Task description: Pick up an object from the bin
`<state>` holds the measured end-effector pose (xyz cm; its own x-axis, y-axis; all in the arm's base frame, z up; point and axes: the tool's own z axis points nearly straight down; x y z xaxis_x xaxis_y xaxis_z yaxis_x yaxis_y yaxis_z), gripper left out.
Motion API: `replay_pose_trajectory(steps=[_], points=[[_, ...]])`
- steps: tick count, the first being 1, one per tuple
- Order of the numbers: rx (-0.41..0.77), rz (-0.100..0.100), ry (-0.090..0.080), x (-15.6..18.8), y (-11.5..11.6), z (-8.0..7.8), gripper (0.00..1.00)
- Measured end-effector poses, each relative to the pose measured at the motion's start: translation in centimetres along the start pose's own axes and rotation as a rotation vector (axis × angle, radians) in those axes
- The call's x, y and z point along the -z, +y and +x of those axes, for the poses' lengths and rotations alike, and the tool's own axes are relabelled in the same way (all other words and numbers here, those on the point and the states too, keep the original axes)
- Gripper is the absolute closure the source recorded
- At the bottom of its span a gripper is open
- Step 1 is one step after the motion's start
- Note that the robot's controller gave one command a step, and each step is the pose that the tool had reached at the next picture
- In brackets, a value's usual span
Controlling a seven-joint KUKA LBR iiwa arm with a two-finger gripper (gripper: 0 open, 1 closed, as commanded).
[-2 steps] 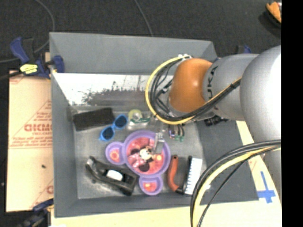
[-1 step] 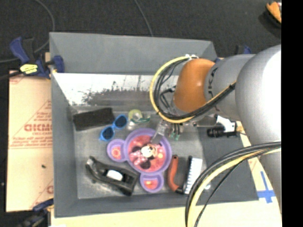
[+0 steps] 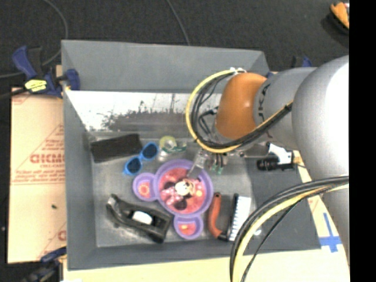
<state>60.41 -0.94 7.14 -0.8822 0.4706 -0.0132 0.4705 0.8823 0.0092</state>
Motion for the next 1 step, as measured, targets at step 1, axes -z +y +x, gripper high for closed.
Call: replay_pose_trajectory(steps=[1], points=[[0.000, 0.000, -0.001, 0.21, -0.02, 0.02, 1.00]])
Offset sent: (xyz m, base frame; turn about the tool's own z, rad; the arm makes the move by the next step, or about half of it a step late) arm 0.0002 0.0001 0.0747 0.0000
